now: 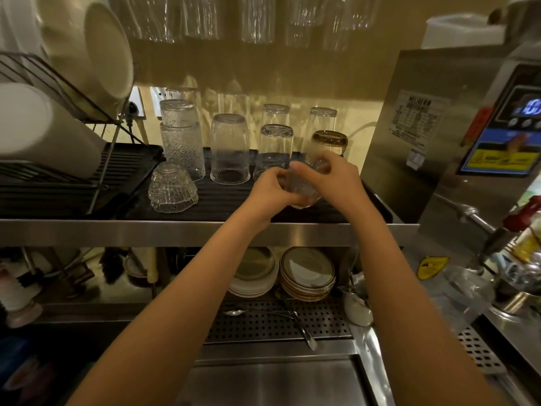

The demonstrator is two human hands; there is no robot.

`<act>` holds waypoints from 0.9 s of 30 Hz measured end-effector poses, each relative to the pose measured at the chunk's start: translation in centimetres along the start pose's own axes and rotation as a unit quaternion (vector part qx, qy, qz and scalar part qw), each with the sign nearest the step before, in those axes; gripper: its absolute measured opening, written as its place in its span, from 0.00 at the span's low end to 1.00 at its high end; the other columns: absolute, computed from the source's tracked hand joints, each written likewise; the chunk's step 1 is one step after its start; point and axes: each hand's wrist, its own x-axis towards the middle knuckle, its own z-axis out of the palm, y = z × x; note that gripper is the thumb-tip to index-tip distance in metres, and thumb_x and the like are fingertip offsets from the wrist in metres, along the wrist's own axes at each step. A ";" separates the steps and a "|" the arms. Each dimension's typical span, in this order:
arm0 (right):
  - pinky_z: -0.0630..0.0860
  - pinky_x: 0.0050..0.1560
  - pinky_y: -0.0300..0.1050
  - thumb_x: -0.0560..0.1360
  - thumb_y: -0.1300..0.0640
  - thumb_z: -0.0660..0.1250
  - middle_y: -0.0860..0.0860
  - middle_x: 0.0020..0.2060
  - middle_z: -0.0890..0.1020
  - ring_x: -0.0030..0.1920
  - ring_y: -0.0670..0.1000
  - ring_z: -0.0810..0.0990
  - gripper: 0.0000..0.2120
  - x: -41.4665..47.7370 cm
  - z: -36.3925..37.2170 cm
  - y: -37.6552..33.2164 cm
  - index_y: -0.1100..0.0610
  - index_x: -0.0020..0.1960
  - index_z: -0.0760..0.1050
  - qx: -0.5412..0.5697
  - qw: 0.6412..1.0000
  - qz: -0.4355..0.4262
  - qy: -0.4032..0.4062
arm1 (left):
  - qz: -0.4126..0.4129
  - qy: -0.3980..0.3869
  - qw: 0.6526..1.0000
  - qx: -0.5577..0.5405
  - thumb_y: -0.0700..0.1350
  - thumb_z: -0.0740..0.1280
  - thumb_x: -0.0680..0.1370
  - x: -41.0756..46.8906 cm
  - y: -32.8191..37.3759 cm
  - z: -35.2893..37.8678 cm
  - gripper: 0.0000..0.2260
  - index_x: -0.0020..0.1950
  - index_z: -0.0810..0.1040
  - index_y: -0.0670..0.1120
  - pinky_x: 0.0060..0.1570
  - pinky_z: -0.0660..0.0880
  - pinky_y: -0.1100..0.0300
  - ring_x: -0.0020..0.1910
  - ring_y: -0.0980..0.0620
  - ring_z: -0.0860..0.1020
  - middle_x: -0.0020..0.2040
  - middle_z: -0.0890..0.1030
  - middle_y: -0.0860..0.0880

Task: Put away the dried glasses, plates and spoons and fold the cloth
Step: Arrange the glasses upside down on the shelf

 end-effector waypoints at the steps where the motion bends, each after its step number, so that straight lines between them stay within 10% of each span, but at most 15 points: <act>1: 0.74 0.49 0.43 0.69 0.36 0.66 0.53 0.55 0.77 0.54 0.51 0.76 0.32 0.0 0.0 0.0 0.54 0.66 0.69 0.013 1.000 0.000 -0.003 | 0.002 -0.003 1.000 -0.014 0.39 0.76 0.66 -0.1 0.0 -0.2 0.28 0.63 0.70 0.41 0.46 0.73 0.65 0.53 0.53 0.76 0.55 0.77 0.47; 15: 0.72 0.56 0.40 0.74 0.48 0.66 0.42 0.49 0.77 0.57 0.45 0.74 0.31 -0.7 2.2 -1.8 0.51 0.73 0.59 0.259 0.961 -0.030 -0.094 | 0.056 0.116 0.971 -0.203 0.37 0.70 0.72 -2.6 0.5 -4.5 0.20 0.62 0.69 0.45 0.55 0.76 0.55 0.56 0.46 0.77 0.59 0.76 0.41; 27: 0.77 0.55 0.38 0.62 0.67 0.76 0.54 0.53 0.81 0.53 0.48 0.80 0.30 -0.9 5.9 -2.2 0.63 0.62 0.71 0.294 0.943 -0.020 -0.156 | 0.123 0.126 0.983 0.052 0.36 0.70 0.73 -3.3 2.4 -8.4 0.19 0.63 0.73 0.39 0.56 0.74 0.63 0.56 0.52 0.75 0.59 0.77 0.42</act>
